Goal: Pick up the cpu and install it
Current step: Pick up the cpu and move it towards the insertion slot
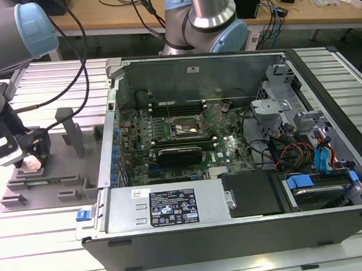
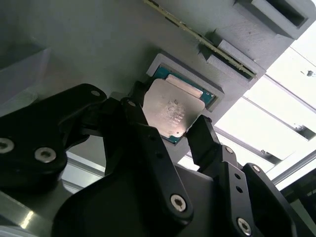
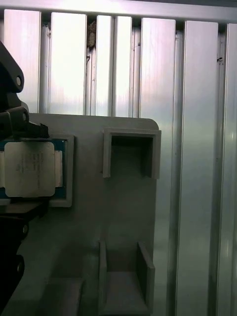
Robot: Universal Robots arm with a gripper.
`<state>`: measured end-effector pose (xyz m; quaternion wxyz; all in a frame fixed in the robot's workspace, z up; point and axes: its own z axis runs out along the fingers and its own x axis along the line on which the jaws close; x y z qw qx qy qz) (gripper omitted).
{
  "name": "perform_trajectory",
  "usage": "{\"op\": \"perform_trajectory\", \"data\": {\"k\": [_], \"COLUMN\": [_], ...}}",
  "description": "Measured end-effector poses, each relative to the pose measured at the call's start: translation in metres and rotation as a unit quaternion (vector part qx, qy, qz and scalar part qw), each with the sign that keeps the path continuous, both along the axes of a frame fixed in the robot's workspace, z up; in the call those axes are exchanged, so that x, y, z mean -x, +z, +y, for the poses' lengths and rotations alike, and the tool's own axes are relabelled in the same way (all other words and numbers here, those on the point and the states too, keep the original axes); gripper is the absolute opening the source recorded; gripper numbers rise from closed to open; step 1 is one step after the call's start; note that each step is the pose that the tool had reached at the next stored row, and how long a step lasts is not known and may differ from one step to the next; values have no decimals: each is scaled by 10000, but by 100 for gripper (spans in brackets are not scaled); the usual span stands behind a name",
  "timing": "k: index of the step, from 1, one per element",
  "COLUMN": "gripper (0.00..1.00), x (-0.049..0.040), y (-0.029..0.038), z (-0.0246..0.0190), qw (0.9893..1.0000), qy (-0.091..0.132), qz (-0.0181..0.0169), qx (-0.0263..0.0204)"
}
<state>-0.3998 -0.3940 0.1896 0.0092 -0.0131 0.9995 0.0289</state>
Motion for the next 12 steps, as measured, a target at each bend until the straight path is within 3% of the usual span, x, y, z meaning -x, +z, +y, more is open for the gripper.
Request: {"op": "perform_trajectory", "data": {"k": [8,10,12], "gripper": [62,54,54], "x": [-1,-1,-1], "y": [0,0,0], "z": [-1,-2,-3], "qw": [10000,10000,10000], "qy": [0,0,0], "qz": [0,0,0], "qx": [1,1,1]}}
